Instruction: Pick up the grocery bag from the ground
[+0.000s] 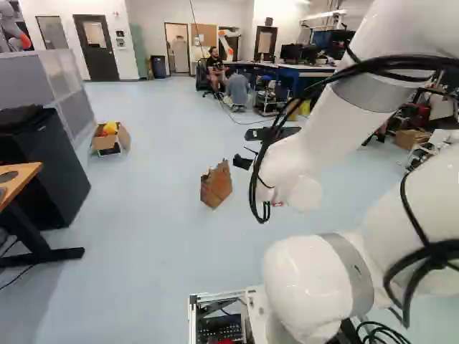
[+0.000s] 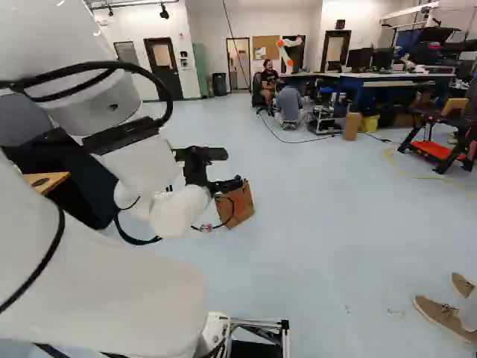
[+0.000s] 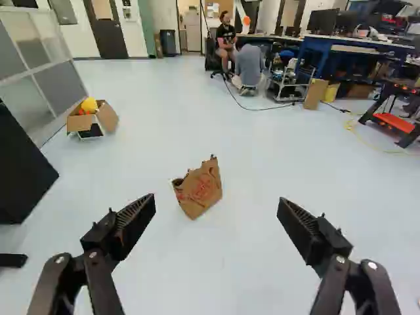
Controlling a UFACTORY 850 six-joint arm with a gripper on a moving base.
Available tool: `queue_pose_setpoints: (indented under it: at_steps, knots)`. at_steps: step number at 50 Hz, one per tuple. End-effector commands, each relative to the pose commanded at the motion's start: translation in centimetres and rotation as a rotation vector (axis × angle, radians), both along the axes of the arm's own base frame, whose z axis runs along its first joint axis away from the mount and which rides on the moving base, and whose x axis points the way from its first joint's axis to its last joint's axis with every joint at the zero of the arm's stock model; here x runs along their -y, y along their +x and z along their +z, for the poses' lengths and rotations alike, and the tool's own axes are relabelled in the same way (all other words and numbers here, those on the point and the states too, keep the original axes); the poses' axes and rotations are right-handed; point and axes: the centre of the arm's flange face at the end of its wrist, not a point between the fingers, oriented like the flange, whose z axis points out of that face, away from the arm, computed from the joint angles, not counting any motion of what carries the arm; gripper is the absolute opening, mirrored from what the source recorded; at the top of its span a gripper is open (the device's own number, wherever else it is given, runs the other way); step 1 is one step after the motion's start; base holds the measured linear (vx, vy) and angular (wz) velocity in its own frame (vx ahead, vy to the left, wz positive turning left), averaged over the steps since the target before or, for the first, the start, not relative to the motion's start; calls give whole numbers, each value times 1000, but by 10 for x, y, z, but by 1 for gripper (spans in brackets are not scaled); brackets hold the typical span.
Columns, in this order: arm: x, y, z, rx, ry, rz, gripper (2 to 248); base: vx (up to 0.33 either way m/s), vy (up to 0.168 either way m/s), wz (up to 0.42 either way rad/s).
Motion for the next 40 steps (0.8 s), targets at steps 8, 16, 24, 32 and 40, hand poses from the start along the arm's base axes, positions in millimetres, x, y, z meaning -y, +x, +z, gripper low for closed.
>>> queue_pose_setpoints:
  at_steps: [8,16,24,32,40]
  knots:
    - [0,0,0,0,0,0,247,0,0,0]
    - [0,0,0,0,0,0,247,0,0,0]
    - [0,0,0,0,0,0,247,0,0,0]
    - [0,0,0,0,0,0,247,0,0,0]
    - [0,0,0,0,0,0,247,0,0,0]
